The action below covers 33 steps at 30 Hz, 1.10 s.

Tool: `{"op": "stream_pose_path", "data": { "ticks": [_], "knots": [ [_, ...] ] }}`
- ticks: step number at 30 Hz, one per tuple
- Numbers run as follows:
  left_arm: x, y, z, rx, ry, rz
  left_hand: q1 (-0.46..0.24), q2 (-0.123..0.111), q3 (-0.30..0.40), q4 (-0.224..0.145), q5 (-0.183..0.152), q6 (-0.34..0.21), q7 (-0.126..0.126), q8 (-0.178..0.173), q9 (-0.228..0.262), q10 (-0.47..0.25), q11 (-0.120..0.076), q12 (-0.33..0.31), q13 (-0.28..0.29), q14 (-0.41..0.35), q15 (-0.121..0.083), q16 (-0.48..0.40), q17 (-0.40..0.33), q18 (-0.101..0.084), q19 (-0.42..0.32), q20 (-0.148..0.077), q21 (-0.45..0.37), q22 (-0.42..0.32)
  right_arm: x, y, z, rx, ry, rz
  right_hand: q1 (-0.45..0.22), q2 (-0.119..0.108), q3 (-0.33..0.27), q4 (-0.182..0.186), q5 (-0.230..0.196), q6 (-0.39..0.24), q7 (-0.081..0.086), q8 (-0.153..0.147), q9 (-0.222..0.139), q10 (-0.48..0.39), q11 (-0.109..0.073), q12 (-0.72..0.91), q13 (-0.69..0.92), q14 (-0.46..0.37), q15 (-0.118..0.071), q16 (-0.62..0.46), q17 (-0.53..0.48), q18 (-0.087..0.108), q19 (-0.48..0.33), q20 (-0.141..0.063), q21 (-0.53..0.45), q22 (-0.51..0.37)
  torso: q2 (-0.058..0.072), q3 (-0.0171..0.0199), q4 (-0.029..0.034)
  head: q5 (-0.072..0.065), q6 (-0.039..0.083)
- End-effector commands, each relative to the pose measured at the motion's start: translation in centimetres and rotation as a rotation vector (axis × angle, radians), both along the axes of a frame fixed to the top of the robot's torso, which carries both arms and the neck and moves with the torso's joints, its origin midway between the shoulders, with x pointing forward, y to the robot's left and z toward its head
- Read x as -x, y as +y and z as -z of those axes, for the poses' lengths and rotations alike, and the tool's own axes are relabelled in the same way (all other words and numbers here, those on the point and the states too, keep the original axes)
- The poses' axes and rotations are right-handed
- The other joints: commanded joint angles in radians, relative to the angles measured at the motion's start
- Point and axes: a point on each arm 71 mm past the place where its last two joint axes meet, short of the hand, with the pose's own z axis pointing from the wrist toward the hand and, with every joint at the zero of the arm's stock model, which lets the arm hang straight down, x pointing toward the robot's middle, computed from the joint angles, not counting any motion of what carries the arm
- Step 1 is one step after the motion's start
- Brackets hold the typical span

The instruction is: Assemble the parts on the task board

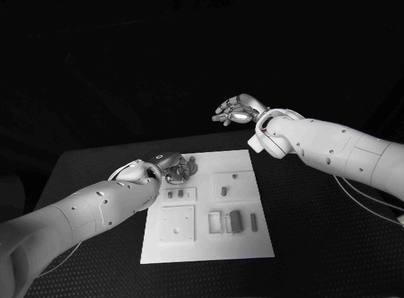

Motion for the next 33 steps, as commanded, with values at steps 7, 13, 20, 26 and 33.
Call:
{"op": "stream_pose_path", "data": {
  "ticks": [7, 13, 20, 26, 33],
  "knots": [
    [-0.2, 1.5, -0.3, 0.021, 0.045, -0.023, -0.009, 0.000, -0.002, 0.001, 0.002, 0.010, 0.000, 0.004, 0.002, 0.008, -0.002, -0.004, -0.001, 0.007, -0.001, 0.003, 0.003, 0.015, 0.007, -0.001, 0.002, 0.003, 0.1, -0.3, 0.0, -0.002, -0.002, -0.007, 0.008, -0.003, -0.005, -0.001, -0.002, -0.009, 0.022, 0.003, -0.002, 0.006, 0.003, -0.006, -0.003, 0.009, -0.001, -0.008, 0.003, -0.006, -0.002, 0.004, -0.006, 0.002, 0.001, -0.0006, 0.0005, 0.004, 0.000],
    [-0.2, 2.7, -0.1, 0.006, 0.065, -0.036, -0.009, 0.000, -0.002, 0.001, 0.002, 0.010, -0.001, 0.004, 0.002, 0.008, -0.002, -0.004, -0.001, 0.007, -0.002, 0.004, 0.003, 0.015, 0.007, -0.002, 0.002, 0.004, 0.1, -0.4, 0.0, -0.001, -0.001, -0.006, 0.009, -0.004, -0.005, -0.001, -0.001, -0.009, 0.022, 0.003, -0.002, 0.005, 0.003, -0.006, -0.005, 0.009, -0.001, -0.010, 0.004, -0.005, -0.003, 0.004, -0.007, 0.002, 0.000, -0.0007, 0.0008, 0.004, -0.002],
    [-0.2, 3.2, 0.0, -0.002, 0.077, -0.040, -0.009, 0.001, -0.001, 0.001, 0.002, 0.011, -0.001, 0.004, 0.002, 0.009, -0.003, -0.005, -0.001, 0.007, -0.002, 0.003, 0.004, 0.014, 0.007, -0.002, 0.001, 0.005, 0.1, -0.5, 0.0, -0.001, -0.001, -0.006, 0.009, -0.004, -0.005, -0.001, -0.001, -0.009, 0.022, 0.003, -0.003, 0.004, 0.004, -0.007, -0.007, 0.009, 0.000, -0.013, 0.006, -0.006, -0.004, 0.005, -0.008, 0.003, 0.001, -0.0002, -0.0005, 0.006, -0.003],
    [-0.2, 3.1, 0.1, -0.006, 0.085, -0.036, -0.009, 0.001, -0.001, 0.001, 0.002, 0.011, -0.001, 0.003, 0.002, 0.009, -0.003, -0.006, -0.001, 0.007, -0.002, 0.003, 0.004, 0.014, 0.007, -0.002, 0.001, 0.005, 0.1, -0.4, 0.0, -0.001, -0.001, -0.007, 0.009, -0.004, -0.005, -0.001, -0.001, -0.009, 0.022, 0.003, -0.003, 0.004, 0.004, -0.007, -0.008, 0.009, 0.000, -0.015, 0.007, -0.005, -0.004, 0.005, -0.009, 0.003, 0.001, 0.0005, -0.0010, 0.007, -0.004],
    [-0.2, 3.2, 0.2, -0.015, 0.094, -0.038, -0.009, 0.002, -0.001, 0.001, 0.002, 0.010, -0.001, 0.003, 0.002, 0.009, -0.003, -0.006, -0.001, 0.006, -0.002, 0.003, 0.005, 0.014, 0.007, -0.002, 0.001, 0.006, 0.1, -0.4, 0.0, -0.001, -0.001, -0.008, 0.009, -0.003, -0.006, -0.001, -0.001, -0.009, 0.023, 0.003, -0.003, 0.004, 0.004, -0.006, -0.009, 0.009, 0.000, -0.016, 0.008, -0.005, -0.004, 0.005, -0.009, 0.003, 0.000, 0.0007, -0.0009, 0.009, -0.006]
  ]
}}
